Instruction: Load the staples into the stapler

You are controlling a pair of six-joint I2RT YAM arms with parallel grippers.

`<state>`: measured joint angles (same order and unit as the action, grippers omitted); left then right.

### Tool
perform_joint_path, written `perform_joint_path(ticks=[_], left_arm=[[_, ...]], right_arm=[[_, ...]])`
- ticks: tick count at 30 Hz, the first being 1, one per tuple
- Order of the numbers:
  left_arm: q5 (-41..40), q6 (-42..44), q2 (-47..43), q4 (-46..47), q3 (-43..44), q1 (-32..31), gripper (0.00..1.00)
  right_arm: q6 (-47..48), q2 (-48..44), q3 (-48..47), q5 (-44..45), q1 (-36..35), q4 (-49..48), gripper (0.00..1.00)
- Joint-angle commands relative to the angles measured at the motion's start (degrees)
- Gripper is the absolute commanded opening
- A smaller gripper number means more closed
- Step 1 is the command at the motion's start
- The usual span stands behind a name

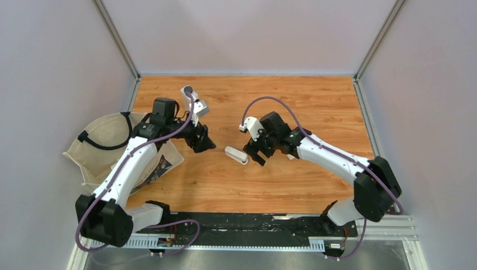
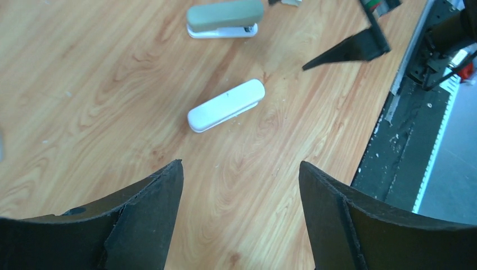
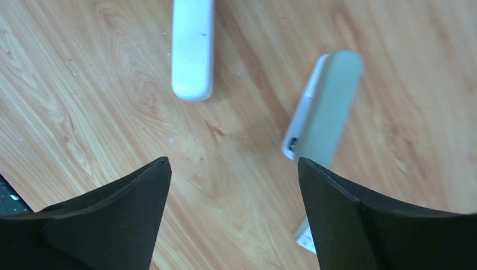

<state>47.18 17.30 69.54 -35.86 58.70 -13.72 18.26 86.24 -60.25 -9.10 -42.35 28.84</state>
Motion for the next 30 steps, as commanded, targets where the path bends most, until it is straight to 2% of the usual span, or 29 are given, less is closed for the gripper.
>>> perform_joint_path(ticks=[1,2,7,12,15,20,25,30], left_arm=[[-6.9,1.1,-8.3,-3.5,4.6,0.3,0.83],[-8.3,1.2,-9.6,-5.1,6.2,0.4,0.83],[-18.5,0.7,-17.0,-12.0,14.0,0.4,0.84],[-31.2,1.2,-29.9,-10.1,11.3,0.4,0.85],[-40.0,0.4,-34.5,-14.6,14.2,0.4,0.85],[-47.0,1.2,-42.4,-19.6,17.5,0.4,0.85],[-53.1,2.1,-48.7,-20.5,17.1,0.4,0.86],[-51.7,0.5,-50.4,-18.9,14.1,1.4,0.86]], right_arm=[[2.5,-11.3,0.1,7.2,2.4,2.2,0.96],[2.6,-13.9,0.5,8.8,2.6,2.4,1.00],[4.2,-25.0,1.6,19.8,3.1,3.0,1.00],[8.6,-36.0,2.8,29.0,3.6,2.5,1.00],[8.5,-43.3,3.7,34.0,3.8,-1.6,1.00],[7.1,-52.6,2.1,40.9,5.3,-5.1,1.00],[3.5,-61.3,2.9,39.0,11.2,-7.1,1.00],[-0.8,-64.1,4.2,35.4,15.5,-7.3,1.00]])
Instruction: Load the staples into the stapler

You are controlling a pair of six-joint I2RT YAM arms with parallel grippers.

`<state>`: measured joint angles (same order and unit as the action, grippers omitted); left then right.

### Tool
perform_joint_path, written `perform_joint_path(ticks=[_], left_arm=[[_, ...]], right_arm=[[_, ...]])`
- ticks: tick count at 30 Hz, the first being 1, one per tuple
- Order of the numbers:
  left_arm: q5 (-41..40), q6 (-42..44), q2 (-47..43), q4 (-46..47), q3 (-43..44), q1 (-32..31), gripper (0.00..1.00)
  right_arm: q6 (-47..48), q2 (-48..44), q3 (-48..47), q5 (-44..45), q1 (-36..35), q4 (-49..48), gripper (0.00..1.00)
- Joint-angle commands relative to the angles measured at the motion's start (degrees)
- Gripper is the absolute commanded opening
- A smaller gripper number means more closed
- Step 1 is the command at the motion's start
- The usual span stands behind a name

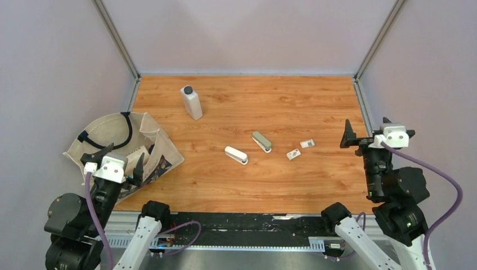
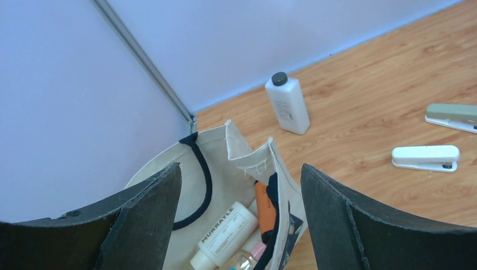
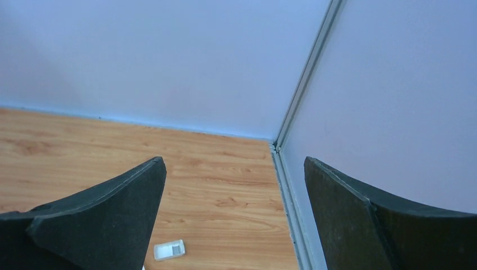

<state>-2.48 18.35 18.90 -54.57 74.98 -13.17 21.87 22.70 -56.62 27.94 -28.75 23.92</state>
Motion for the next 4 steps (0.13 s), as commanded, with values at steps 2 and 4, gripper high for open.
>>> perform_joint_path(ticks=[2,4], left_arm=[[-1.8,-1.2,0.0,0.5,-2.8,1.2,0.86],[-2.0,-1.6,0.0,1.2,-3.3,1.6,0.86]], right_arm=[[-5.0,-0.6,0.3,-1.4,2.2,-1.9,1.00],[-5.0,-1.1,0.4,-2.3,2.4,-1.6,1.00]])
